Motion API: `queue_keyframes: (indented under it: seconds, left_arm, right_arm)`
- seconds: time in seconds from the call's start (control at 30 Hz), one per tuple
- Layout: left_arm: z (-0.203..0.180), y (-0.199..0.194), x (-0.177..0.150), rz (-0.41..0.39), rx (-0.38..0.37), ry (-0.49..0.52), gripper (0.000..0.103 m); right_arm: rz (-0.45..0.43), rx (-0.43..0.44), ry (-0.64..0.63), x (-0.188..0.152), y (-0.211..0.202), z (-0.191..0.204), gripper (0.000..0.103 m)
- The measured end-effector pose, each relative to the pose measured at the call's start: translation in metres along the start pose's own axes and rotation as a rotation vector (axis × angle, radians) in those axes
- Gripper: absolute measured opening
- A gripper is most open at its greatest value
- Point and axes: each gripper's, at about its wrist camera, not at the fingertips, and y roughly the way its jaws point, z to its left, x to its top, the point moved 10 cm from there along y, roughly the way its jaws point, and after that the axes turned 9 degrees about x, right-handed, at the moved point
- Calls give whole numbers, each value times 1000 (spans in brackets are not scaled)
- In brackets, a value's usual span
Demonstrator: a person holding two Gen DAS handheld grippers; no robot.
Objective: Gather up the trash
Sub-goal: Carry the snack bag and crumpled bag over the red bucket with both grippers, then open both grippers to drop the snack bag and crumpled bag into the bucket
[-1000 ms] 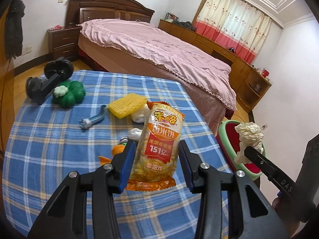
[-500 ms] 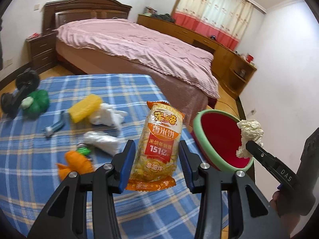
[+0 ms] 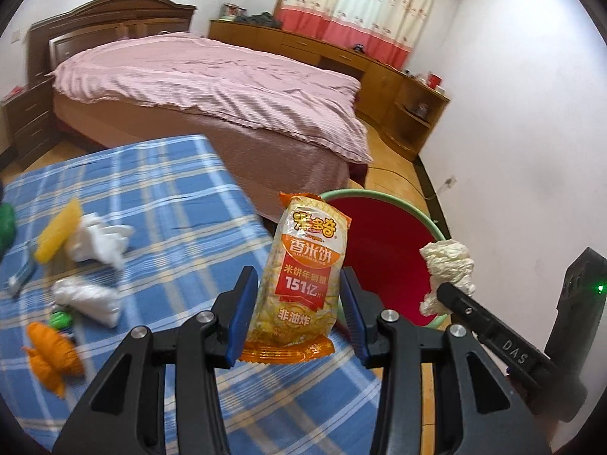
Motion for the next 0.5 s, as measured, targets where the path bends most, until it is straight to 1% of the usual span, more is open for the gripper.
queue_keyframes:
  seconds: [0.3, 0.5]
  left_arm:
    - [-44, 41, -8, 49, -56, 54, 44]
    - [-55, 61, -12, 73, -63, 72, 44]
  right_arm:
    - [14, -55, 53, -1, 7, -41, 28]
    - [28, -71, 79, -6, 11, -60, 28]
